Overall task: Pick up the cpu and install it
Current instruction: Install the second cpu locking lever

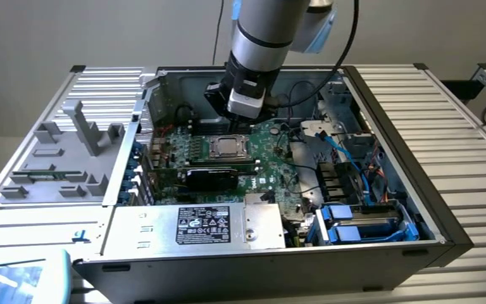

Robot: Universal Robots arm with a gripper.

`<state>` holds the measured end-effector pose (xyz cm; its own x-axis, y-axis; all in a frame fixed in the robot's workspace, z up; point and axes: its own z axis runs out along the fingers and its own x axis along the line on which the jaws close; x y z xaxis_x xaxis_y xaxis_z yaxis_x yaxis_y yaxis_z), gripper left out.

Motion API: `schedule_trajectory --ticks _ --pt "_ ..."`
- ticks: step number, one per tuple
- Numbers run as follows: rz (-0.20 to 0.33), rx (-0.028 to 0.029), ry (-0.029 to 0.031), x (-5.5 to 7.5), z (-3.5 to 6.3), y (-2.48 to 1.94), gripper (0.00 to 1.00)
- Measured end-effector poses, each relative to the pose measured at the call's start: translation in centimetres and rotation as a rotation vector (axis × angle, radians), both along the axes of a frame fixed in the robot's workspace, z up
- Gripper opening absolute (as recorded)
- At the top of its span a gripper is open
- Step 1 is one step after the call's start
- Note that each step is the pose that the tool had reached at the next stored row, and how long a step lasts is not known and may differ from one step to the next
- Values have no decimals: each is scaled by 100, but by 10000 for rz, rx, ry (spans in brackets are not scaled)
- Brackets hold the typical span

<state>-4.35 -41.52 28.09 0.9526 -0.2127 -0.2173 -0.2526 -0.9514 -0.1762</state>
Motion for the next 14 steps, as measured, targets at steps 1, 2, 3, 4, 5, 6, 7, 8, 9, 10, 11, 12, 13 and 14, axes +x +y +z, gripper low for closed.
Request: schedule_trajectory --ticks 1,2,3,4,5,6,7,8,9,10,11,12,13,14 --pt "2 1 0 13 1 0 12" --pt "0 2 1 13 0 0 12" --pt "0 1 3 13 1 0 12" --pt "0 1 4 13 1 0 12" --pt "2 0 5 14 1 0 12" --pt "3 0 5 13 1 0 12" --pt "4 -1 5 13 1 0 12" --pt "4 -1 5 13 1 0 12" --pt "4 -1 5 13 2 0 12" --pt "5 -1 5 13 2 0 12" --pt "5 -1 5 14 2 0 12" --pt "6 -1 5 13 1 0 12" --pt "6 -1 5 13 2 0 12" --pt "6 -1 5 13 1 0 12"
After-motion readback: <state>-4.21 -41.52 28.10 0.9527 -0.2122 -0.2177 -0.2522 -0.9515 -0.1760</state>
